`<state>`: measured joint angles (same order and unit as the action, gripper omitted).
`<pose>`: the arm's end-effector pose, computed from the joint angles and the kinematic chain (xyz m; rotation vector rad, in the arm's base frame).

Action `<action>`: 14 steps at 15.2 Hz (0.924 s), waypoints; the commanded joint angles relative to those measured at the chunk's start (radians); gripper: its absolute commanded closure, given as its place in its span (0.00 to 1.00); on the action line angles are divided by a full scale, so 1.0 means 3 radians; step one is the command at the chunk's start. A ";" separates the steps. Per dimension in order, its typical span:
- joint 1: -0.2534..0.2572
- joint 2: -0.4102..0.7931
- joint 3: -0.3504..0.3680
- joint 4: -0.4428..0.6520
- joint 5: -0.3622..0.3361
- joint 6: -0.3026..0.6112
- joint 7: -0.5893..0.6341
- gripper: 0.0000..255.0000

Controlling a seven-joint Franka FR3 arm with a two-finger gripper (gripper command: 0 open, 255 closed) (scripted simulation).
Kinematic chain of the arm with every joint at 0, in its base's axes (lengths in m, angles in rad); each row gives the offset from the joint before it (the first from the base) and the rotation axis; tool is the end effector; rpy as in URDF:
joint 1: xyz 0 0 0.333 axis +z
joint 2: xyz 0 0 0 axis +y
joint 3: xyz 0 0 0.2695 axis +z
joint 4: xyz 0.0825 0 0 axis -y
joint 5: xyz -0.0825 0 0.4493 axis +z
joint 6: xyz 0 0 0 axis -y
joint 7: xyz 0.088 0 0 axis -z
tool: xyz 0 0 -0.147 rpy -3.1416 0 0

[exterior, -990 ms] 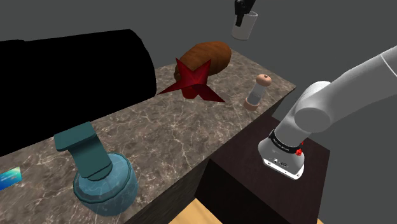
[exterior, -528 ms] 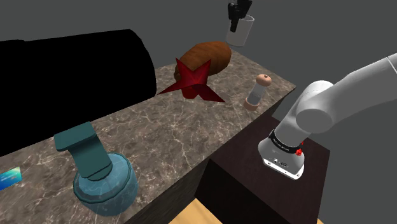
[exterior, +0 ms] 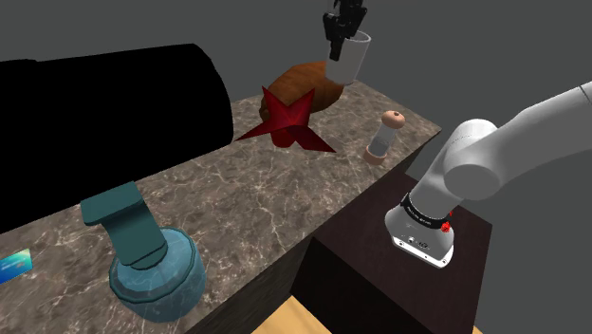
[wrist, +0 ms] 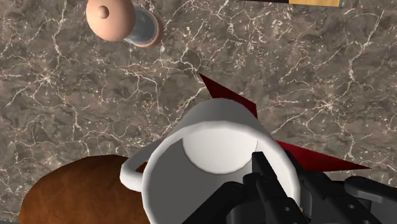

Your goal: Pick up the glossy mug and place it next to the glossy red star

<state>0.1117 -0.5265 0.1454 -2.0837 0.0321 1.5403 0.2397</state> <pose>0.4525 0.1305 0.5446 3.0968 -0.0034 -0.0174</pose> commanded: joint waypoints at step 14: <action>0.0318 0.0456 0.0986 0.0504 0.0339 0.0005 0.1272 1.00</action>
<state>0.2017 -0.4088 0.4180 -1.9567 0.1315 1.5453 0.5896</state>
